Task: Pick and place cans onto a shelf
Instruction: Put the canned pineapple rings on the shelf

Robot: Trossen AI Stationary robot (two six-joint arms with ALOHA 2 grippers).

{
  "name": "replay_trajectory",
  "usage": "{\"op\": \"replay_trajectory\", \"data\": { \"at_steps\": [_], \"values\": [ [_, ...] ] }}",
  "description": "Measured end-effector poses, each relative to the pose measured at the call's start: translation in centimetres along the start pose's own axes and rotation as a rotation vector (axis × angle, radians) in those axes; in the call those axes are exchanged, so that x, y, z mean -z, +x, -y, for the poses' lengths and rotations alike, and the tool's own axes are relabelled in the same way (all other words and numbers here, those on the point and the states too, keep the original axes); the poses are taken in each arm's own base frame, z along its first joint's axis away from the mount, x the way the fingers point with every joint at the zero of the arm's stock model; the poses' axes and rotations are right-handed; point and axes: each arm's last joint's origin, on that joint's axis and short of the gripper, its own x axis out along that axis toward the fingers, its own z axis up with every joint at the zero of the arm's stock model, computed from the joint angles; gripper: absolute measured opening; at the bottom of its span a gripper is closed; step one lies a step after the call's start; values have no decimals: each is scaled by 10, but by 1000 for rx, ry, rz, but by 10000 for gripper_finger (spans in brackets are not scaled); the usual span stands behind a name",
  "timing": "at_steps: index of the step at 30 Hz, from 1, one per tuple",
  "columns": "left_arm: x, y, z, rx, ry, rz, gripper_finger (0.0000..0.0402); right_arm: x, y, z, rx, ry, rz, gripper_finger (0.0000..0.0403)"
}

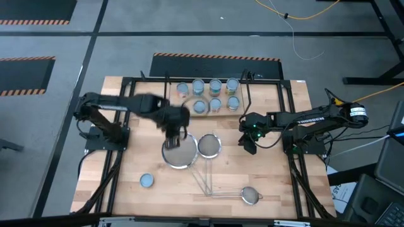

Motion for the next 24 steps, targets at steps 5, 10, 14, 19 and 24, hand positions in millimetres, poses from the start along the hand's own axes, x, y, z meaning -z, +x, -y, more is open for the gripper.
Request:
{"op": "replay_trajectory", "data": {
  "at_steps": [5, 10, 14, 19, 24],
  "values": [
    [23, 1, 49, 53, -167, -74, 55, -1, 0, 0, -2, -2, 6, 95],
    [43, 3, 84, 38, -360, -115, 76, -1, 0, 0, -3, -3, 9, 95],
    [58, 4, 105, 10, -438, -119, 104, -1, 0, 0, -3, -3, 8, 95],
    [73, 13, 130, -11, -476, -154, 119, -1, 0, 0, -3, -3, 8, 95],
    [86, 32, 152, -57, -472, -204, 117, -1, 0, 0, -4, -4, 9, 95]
  ]
}}
